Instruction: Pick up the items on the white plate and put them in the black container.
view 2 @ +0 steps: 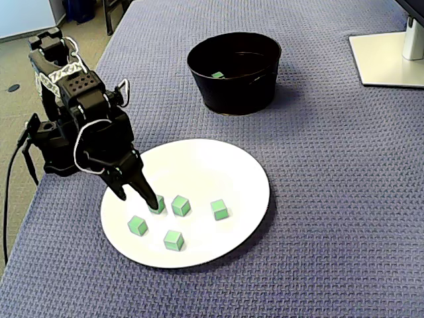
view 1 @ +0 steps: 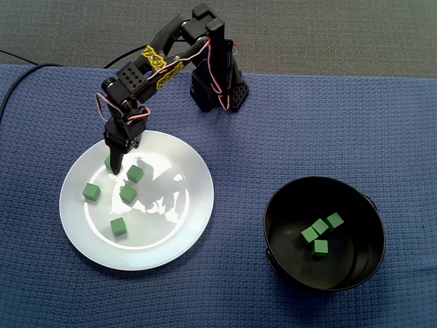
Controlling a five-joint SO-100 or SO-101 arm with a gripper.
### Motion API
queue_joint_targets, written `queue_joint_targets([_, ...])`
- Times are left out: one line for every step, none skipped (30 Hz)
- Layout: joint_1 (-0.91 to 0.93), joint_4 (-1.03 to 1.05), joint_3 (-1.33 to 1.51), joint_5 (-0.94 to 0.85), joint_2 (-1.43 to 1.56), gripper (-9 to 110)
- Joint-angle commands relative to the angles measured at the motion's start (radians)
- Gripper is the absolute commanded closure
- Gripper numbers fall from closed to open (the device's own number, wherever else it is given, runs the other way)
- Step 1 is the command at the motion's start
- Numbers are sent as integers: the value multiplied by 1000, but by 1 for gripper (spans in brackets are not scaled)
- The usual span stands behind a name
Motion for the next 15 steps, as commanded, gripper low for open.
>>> queue_joint_targets([-17,-17,-66,-3,-26,71])
queue_joint_targets([-25,-17,-67,-2,-31,71])
queue_joint_targets([-34,-17,-67,0,-34,72])
queue_joint_targets([-41,-17,-67,0,-37,72])
queue_joint_targets([-48,-17,-66,2,-40,72])
queue_joint_targets([-52,-21,-66,2,-43,72])
queue_joint_targets([-58,-23,-67,5,-49,72])
queue_joint_targets([-64,-25,-71,8,-55,72])
queue_joint_targets([-69,-25,-74,8,-60,72])
queue_joint_targets([-75,-25,-77,9,-64,72])
queue_joint_targets([-80,-25,-80,11,-69,72])
queue_joint_targets([-83,-23,-83,11,-74,72])
queue_joint_targets([-86,-23,-84,12,-78,72])
queue_joint_targets([-87,-23,-86,12,-81,72])
queue_joint_targets([-91,-23,-89,14,-84,72])
